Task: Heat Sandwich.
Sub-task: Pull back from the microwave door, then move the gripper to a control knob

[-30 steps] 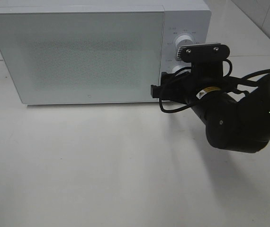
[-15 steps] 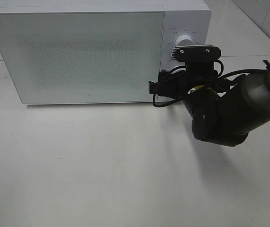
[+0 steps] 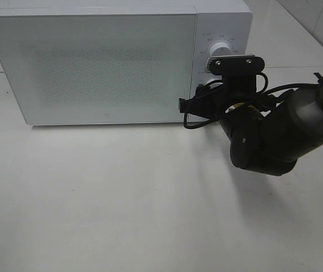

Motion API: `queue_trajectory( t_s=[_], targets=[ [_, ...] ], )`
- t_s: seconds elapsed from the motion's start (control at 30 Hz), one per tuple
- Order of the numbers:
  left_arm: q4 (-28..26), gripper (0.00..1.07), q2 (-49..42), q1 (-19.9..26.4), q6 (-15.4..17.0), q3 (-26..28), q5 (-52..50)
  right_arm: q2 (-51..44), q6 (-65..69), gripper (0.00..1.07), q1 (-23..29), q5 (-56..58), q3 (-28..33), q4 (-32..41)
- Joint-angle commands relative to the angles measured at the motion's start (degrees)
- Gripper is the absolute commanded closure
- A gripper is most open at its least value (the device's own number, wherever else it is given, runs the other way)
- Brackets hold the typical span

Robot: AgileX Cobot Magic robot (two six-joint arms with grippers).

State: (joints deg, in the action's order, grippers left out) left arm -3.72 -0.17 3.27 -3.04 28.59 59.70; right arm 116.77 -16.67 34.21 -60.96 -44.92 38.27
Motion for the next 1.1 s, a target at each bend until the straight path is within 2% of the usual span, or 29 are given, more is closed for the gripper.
queue_trajectory(
  t_s=[0.03,0.07,0.23,1.1],
  targets=[
    [-0.23,0.10,-1.55,-0.40,-0.17,-0.23,-0.34,-0.11,-0.23,0.68,-0.29,-0.57,-0.52,-0.29],
    [-0.23,0.10,-1.55,-0.40,-0.17,-0.23,-0.34,-0.11,-0.23,0.79,-0.29,-0.57,-0.52,-0.29],
    [-0.23,0.10,-1.55,-0.40,-0.17,-0.23,-0.34,-0.11,-0.23,0.90,-0.29,-1.09,-0.52,-0.29],
    [-0.23,0.10,-1.55,-0.40,-0.17,-0.23,-0.34,-0.11,2.01,0.87,-0.29,-3.09,-0.52,-0.29]
  ],
)
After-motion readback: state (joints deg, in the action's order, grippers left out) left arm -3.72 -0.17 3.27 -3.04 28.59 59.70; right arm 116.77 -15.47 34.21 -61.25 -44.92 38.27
